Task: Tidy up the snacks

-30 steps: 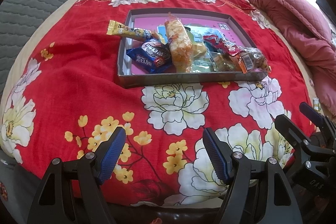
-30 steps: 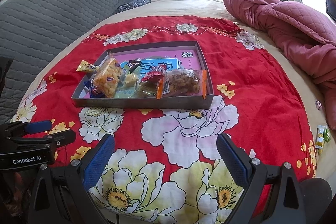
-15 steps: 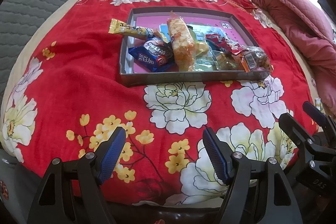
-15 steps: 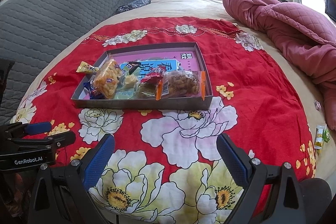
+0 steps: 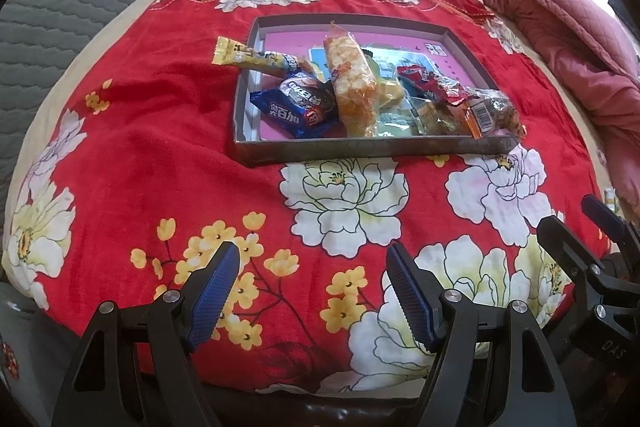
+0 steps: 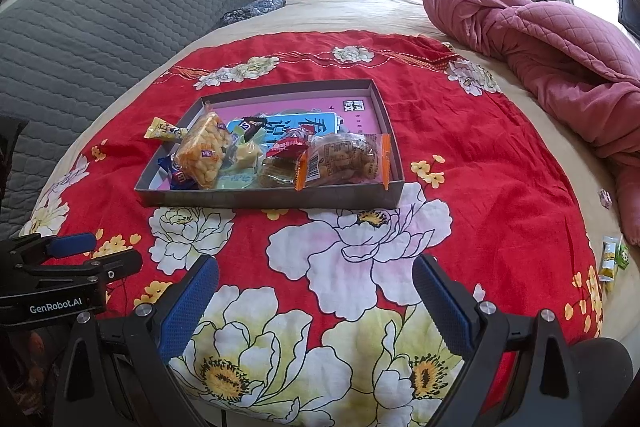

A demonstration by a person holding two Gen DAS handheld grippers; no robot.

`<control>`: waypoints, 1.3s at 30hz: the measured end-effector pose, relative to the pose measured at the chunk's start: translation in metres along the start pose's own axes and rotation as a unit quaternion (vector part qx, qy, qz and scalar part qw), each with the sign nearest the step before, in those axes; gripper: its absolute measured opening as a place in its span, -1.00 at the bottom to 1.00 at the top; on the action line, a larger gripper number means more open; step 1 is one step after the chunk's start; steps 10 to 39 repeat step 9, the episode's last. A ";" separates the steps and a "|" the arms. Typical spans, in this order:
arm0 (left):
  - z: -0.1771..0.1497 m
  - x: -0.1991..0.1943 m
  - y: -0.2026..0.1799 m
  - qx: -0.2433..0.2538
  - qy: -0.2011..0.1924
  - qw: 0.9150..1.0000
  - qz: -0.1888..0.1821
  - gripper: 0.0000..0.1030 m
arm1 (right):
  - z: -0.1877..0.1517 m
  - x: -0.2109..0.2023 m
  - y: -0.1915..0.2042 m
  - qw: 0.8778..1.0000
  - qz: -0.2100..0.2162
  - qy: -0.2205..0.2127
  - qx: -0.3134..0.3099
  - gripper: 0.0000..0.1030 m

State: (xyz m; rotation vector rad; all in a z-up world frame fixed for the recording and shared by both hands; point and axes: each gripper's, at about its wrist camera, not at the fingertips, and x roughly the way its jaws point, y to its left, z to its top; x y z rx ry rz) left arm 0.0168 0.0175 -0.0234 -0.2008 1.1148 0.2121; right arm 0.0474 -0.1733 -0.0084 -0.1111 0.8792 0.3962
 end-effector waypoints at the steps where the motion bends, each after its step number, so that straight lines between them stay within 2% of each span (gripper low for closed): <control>1: 0.000 0.000 0.000 -0.001 -0.002 1.000 -0.002 0.49 | 0.000 0.001 0.000 1.000 0.000 0.000 0.000 0.90; 5: 0.011 -0.004 0.006 -0.010 -0.042 0.998 -0.038 0.49 | 0.000 0.002 -0.001 1.000 0.002 -0.001 0.003 0.90; 9: 0.031 -0.010 0.025 -0.016 -0.096 0.995 -0.002 0.49 | 0.005 0.012 -0.015 1.000 0.013 -0.007 0.026 0.90; 39: 0.031 -0.010 0.025 -0.016 -0.096 0.995 -0.002 0.49 | 0.005 0.012 -0.015 1.000 0.013 -0.007 0.026 0.90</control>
